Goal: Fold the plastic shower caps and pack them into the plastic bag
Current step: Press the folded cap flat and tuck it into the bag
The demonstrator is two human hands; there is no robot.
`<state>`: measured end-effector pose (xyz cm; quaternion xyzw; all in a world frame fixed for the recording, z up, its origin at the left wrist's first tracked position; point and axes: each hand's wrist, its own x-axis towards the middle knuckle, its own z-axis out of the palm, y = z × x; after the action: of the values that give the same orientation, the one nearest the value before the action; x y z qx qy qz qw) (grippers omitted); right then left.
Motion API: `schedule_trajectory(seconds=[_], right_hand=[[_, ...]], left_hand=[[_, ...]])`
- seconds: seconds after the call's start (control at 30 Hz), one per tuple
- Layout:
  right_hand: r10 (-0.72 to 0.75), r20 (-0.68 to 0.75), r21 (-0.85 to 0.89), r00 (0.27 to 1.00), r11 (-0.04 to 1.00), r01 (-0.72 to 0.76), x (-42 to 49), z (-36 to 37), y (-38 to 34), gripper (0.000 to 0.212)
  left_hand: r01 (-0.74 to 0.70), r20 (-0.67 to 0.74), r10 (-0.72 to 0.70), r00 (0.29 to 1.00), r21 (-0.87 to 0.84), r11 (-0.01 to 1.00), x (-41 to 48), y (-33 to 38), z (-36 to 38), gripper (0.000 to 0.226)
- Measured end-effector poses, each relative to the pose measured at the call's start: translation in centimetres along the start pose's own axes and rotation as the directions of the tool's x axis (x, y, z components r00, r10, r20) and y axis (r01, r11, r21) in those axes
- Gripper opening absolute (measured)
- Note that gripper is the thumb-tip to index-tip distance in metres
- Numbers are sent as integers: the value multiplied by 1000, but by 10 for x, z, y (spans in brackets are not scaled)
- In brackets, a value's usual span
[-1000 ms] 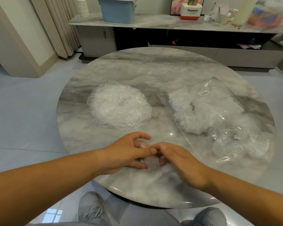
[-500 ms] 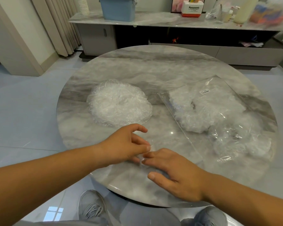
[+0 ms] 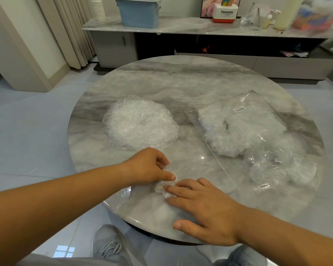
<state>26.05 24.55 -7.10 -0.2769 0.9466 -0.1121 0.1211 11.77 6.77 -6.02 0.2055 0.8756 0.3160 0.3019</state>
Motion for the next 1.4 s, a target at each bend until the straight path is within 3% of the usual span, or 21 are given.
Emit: schedule_trajectory(seconds=[0.1,0.17,0.27,0.37,0.5,0.57,0.7,0.8,0.87,1.0,1.07,1.17,1.3,1.4], right_hand=[[-25,-46,64,999,998,28,-6,0,0,60],[15,-186,205,982,978,24,-12,-2,-1,45],[311,-417,463,854,881,-95,-15,-13,-2,20],[614,-277,796,739,577,-181,-16,-38,-1,19],[674,-93,975,733,212,-71,-36,-60,4,17],[712,-116,984,693,179,-19,-48,-63,6,19],[792,-225,951,568,306,-50,-75,-64,15,29],[841,-341,922,420,386,-23,-106,-69,30,44],[852,-368,910,371,413,-45,-129,-69,43,55],[872,-152,900,465,316,-299,-155,-54,65,75],[879,-62,885,473,267,-381,-159,-44,68,86],[893,-5,892,451,208,-401,-155,-36,66,84],[889,11,897,458,193,-397,-145,-33,59,82],[868,28,911,497,183,-371,-139,-33,56,82]], left_hand=[[-16,94,11,996,52,998,-1,4,2,24],[-26,84,23,996,35,999,-2,6,4,20],[-66,-7,66,998,-172,983,-4,18,6,21],[-94,-68,72,995,-442,892,-7,40,8,22],[-123,-71,101,992,-607,785,-11,73,16,24],[-126,-53,120,991,-637,761,-14,89,24,13],[-112,4,152,988,-660,743,-19,113,42,12],[-173,-1,193,981,-448,877,-18,121,57,22],[-263,32,275,961,-206,943,-20,123,68,27],[-458,206,422,883,180,871,-25,122,89,50],[-528,295,446,845,333,781,-25,122,97,59],[-545,343,424,838,527,652,-23,121,104,68],[-513,303,421,855,613,601,-19,121,107,77],[-513,288,428,857,558,652,-15,119,104,80]])
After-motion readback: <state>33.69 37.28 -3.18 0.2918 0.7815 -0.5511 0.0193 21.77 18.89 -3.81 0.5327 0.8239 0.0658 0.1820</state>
